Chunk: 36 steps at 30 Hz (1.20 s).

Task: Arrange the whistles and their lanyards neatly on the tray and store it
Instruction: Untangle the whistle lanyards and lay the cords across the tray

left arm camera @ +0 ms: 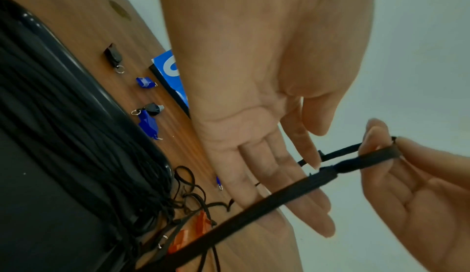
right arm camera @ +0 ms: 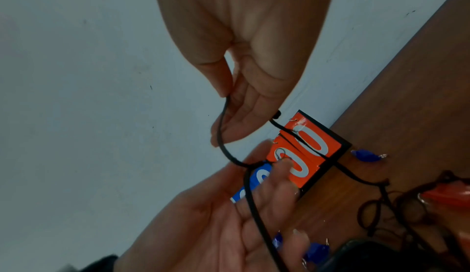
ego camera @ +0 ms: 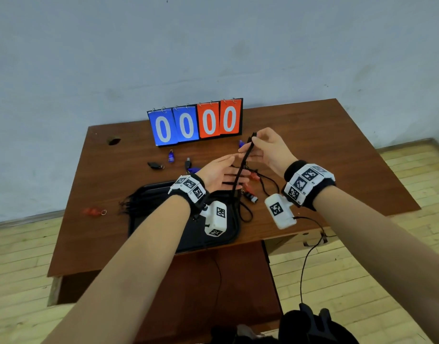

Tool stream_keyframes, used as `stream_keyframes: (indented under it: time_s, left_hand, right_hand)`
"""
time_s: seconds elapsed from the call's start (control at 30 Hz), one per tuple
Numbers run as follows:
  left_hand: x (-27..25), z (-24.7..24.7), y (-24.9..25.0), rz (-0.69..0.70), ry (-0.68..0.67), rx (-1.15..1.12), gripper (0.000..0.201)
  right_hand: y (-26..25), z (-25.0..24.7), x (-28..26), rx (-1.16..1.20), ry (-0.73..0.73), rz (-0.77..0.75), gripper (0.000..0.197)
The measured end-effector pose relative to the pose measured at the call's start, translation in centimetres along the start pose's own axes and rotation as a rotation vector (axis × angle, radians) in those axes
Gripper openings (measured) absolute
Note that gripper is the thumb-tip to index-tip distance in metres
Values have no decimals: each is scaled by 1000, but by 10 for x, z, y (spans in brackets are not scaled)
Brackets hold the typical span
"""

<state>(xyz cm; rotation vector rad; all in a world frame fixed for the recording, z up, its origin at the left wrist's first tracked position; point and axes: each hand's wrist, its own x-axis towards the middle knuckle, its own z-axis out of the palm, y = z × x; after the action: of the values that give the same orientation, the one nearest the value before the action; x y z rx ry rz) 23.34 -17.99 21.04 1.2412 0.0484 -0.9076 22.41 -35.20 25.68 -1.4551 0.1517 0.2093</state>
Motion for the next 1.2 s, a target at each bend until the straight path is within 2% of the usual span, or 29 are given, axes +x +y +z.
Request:
stream_keyframes:
  time_s: [0.17,0.3,0.4,0.47,0.5,0.6,0.73,0.83,0.93,1.1,1.2]
  left_hand:
    - [-8,-17,4,119,115,25,20]
    - [-16,-30,5,261,276,148,20]
    - [-25,-37,11,350,359,190,17]
    - [-32,-41,15,382,371,242,13]
    - [-36,-43,17,394,372,279,11]
    - [-43,-48,21,427,374,414,8]
    - [-52,-59,24,474,421,481,13]
    - [-60,-71,26,488,483,457,17]
    - [-69,-81,29,500,506,444,15]
    - [-81,-99,30,531,556,387,23]
    - [-83,-115,29,508,602,336,25]
  right_hand:
    - [12,20,-6,0,33,-26,11]
    - [25,28,-4,-113,209,27,14]
    - [40,32,-9,-237,339,125,5]
    - [50,36,-11,-417,408,127,20]
    - [52,41,-12,-505,411,77,27]
    - [52,64,-11,-568,271,-72,31]
    - [43,98,-9,-403,81,-21,35]
    - [46,112,-10,-391,32,-53,30]
    - [48,122,-12,-364,-11,-71,9]
    - [42,128,-12,-481,26,-60,7]
    - [36,124,-13,-537,-40,-68,9]
